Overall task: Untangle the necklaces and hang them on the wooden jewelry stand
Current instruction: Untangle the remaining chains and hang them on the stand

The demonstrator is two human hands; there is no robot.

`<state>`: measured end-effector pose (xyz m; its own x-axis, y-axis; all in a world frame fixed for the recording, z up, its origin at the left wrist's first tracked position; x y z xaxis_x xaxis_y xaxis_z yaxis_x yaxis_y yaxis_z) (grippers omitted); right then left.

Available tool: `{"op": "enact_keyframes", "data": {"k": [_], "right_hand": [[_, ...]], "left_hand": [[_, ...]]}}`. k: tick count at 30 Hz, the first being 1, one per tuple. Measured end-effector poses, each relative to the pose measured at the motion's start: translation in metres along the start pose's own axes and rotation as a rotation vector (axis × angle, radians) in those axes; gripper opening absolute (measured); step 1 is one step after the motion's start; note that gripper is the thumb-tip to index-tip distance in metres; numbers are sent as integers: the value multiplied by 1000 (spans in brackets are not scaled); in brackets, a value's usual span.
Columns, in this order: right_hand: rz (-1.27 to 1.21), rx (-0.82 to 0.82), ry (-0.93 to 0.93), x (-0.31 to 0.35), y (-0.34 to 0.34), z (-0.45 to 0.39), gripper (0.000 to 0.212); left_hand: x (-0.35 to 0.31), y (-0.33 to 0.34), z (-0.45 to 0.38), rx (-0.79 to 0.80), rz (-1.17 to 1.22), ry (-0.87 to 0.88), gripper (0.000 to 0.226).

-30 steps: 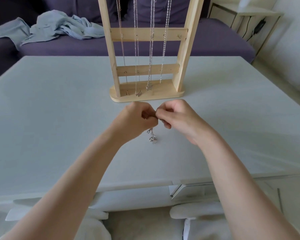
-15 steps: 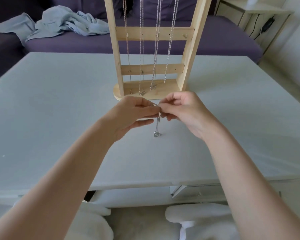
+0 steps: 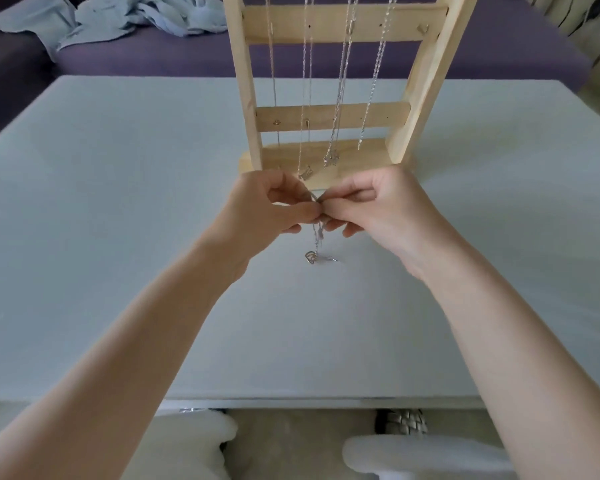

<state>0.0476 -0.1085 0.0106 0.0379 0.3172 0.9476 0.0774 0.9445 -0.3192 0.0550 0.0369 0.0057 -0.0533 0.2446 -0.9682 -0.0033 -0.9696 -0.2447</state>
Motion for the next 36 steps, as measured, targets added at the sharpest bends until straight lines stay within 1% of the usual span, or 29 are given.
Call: {"op": "enact_keyframes", "data": {"k": [2,5,8,10,11,13,15,19,22,25,28,30,31,33,36], "right_hand": [[98,-18,-47,2,3,-1,16],[126,3,-31,-1,3,-3,16],[-63,84,49,-3,1,-1,15],[-162,107,95,-4,-2,0,12],[-172,113,102,-4,-3,1,11],[-147,141,101,-4,-6,2,11],[-97,154,98,-5,-7,4,12],[21,118,85,-10,-8,6,17],[-5,142,120,-11,-11,8,14],[-38,155,174,-11,-15,9,9],[26,84,162,-11,-16,7,11],[67,52,152,-11,-17,6,14],[72,62,159,-11,-17,6,15],[43,105,181,-11,-16,7,18],[-130,136,183,-9,-13,8,22]], "left_hand": [[-1,-2,-1,16,-55,29,19],[-2,-5,-5,90,-112,14,20],[-5,-3,-3,164,-15,-26,18],[-7,-1,-3,159,16,-40,18],[-6,0,-3,143,22,-44,18],[-5,2,-4,118,27,-56,19],[-3,2,-3,135,22,-73,19],[-1,6,1,183,-1,-88,21],[-2,7,2,203,17,-106,20],[-1,8,2,223,-14,-100,20],[1,8,3,241,-4,-119,18],[2,5,5,232,67,-166,18],[2,3,5,230,109,-189,18],[2,0,5,225,163,-229,17],[3,-1,5,216,177,-251,17]]}}
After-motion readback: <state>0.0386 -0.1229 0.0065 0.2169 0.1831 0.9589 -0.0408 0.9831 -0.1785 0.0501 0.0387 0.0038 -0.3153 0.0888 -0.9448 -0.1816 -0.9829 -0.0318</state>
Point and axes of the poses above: each hand's wrist, its own z-axis away from the middle knuckle, its own y-axis out of the palm, x = y × z, the point moved 2 cm from there along -z, towards the middle knuckle, and after that the axes turned 10 degrees about -x, right-handed, at the moved point
